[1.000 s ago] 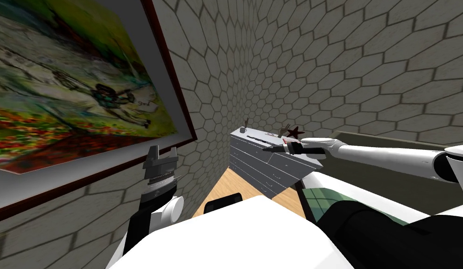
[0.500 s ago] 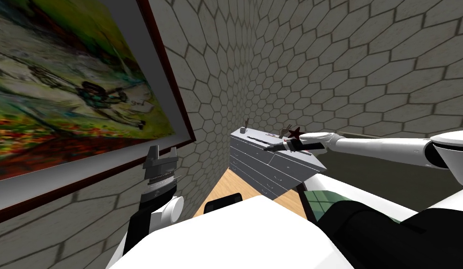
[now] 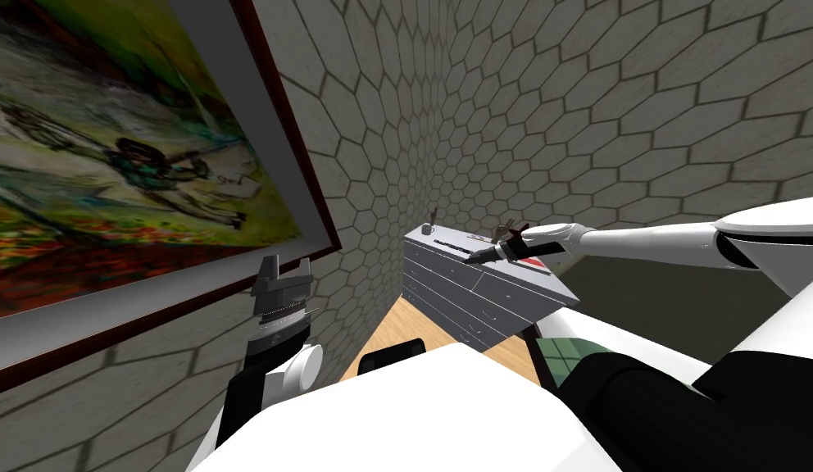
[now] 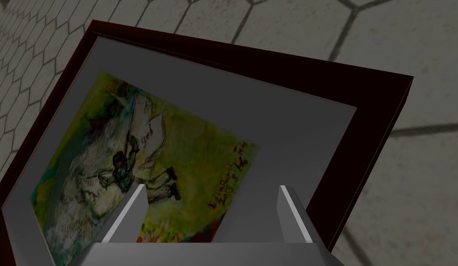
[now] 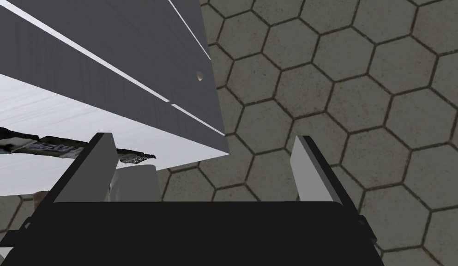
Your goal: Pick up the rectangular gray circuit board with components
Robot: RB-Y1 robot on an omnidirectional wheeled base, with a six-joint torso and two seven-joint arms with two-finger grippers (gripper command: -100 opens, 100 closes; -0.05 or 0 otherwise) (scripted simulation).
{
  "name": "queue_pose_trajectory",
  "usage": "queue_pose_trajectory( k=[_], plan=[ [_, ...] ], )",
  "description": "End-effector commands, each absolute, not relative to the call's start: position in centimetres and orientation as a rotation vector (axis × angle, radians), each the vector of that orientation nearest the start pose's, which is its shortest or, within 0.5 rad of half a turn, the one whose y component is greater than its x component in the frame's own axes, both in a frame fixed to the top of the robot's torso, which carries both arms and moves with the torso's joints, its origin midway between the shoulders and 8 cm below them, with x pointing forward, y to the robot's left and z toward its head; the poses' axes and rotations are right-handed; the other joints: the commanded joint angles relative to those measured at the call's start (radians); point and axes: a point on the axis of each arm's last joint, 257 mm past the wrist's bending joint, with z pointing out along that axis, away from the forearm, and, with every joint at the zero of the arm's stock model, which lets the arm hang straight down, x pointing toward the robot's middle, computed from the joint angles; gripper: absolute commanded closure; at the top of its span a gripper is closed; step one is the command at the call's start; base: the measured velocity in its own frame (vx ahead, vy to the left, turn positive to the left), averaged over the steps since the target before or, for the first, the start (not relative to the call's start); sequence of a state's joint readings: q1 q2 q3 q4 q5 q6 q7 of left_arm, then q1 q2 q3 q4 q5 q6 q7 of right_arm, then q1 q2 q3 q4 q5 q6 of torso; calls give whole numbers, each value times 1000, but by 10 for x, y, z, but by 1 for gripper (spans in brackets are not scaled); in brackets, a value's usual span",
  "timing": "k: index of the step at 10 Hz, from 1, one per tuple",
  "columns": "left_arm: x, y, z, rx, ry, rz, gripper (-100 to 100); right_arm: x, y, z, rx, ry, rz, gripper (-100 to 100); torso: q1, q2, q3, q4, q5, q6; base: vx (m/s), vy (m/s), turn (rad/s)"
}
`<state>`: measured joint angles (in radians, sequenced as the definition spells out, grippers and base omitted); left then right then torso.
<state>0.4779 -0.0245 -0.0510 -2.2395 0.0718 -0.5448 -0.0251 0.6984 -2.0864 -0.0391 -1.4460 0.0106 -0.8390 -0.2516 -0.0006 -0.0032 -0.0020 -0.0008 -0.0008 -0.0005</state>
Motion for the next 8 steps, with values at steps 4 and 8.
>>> queue_pose_trajectory(
  k=[4, 8],
  plan=[
    [347, 272, 22, -700, 535, -1385, 0, 391, -479, -121, -550, 2514, 355, -100, 0, 0, 0, 0, 0, 0, 42, -23, 15],
    [347, 272, 22, -700, 535, -1385, 0, 389, -487, -123, -638, 2610, 270, -100, -1, -2, -1, -1, 0, 0, 62, -40, 27]
  ],
)
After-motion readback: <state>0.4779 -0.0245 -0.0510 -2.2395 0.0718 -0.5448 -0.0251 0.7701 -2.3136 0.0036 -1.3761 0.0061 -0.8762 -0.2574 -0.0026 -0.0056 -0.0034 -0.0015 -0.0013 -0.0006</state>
